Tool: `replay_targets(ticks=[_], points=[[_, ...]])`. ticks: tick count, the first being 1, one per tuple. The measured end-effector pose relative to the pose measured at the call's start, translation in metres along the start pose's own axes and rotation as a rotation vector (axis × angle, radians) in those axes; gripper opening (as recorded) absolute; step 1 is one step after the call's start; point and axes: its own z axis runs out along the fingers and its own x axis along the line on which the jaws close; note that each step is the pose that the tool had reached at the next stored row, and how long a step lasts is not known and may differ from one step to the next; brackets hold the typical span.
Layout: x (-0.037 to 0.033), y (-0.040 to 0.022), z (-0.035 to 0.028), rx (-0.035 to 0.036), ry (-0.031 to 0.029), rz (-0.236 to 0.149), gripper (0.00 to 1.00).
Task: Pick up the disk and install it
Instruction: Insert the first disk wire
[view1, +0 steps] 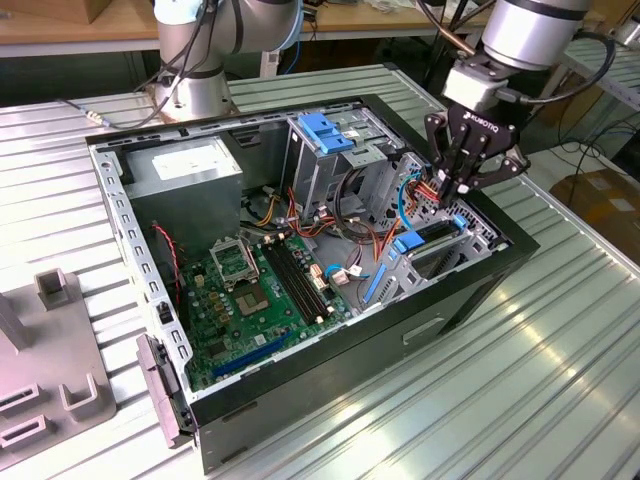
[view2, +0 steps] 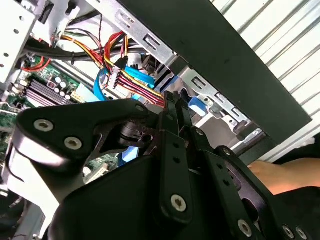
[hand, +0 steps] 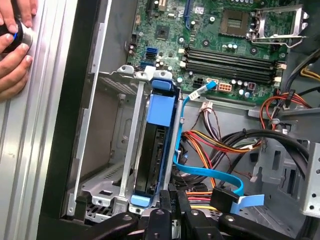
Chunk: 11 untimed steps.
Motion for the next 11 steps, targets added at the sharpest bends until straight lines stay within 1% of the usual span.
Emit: replay_targets(ticks=[1,3,5,9,10,11], points=[[-0.0001,0.0,0.0017,-0.0033,-0.0009,0.035,0.17],[-0.0002,0.0,0.0026,-0.0055,-0.0011,0.059,0.17],[0.0024,0.0023,0.0036,-0.0058,-0.0014,0.06,0.17],[0.0102,0.0058,0.0047,-0.0057,-0.0014,0.06,0.17],[0.0112,0.0066,0.0048,-0.0056,-0.002,0.06,0.17],[0.012,0.008,0.005,-0.0052,-0.0057,0.06,0.17]])
